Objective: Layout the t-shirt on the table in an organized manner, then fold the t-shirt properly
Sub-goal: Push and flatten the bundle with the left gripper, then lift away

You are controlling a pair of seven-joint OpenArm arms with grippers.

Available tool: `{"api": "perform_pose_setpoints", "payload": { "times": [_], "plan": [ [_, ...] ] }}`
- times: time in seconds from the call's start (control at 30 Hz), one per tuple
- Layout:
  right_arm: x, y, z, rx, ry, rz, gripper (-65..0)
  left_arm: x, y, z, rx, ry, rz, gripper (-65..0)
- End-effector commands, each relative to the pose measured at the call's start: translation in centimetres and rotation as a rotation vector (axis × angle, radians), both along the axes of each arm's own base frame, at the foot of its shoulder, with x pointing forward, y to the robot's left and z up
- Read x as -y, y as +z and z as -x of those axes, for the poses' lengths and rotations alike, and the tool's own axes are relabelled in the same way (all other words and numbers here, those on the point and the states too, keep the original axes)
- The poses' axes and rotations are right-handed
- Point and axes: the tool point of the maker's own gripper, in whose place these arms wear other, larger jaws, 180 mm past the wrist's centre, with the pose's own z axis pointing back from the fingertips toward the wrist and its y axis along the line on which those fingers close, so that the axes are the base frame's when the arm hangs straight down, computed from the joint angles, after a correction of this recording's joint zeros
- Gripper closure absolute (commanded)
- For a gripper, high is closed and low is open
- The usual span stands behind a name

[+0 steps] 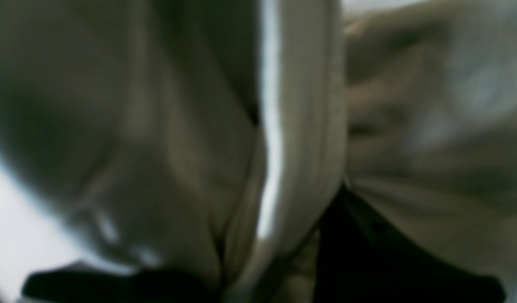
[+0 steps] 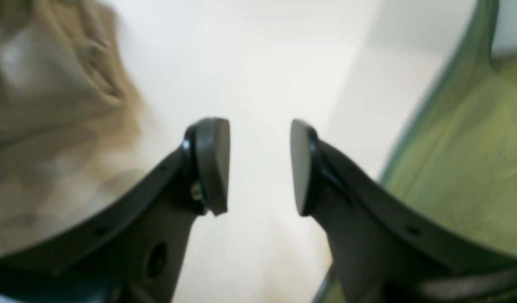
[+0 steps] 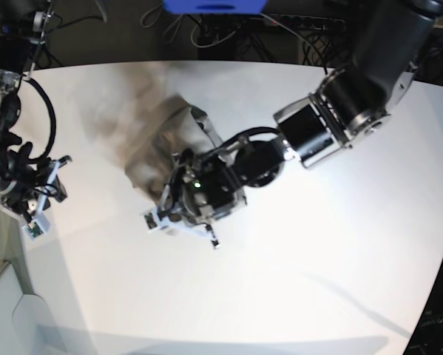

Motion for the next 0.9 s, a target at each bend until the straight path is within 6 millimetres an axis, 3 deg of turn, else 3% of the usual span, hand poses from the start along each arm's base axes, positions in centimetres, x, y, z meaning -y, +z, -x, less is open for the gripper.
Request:
{"api": "perform_pose_setpoints", "payload": {
  "times": [0.0, 0.2, 0.3, 0.7, 0.87],
  "plan": [
    [0.2, 1.6, -0.9, 0.054, 0.007, -0.001, -24.8, 1.6, 1.7, -1.0, 0.060, -0.053, -0.007, 0.0],
    [0.6, 0.6, 0.4, 0.018, -0.008, 0.004, -24.8, 2.9, 0.5, -2.1, 0.230, -0.176, -0.235, 0.0],
    [0.6, 0.0, 1.0, 0.000, -0.008, 0.004, -24.8, 2.4, -0.5, -2.5, 0.281, -0.214, -0.274, 0.0],
    [-0.3, -1.1, 1.6, -0.022, -0.005, -0.025, -24.8, 4.8, 0.0, -3.1, 0.367, -0.326, -0.171, 0.0],
    [-0.4, -1.1, 1.6, -0.022, -0.004, -0.025, -24.8, 4.7, 0.3, -3.5, 0.402, -0.344, -0.200, -0.1]
  ]
}}
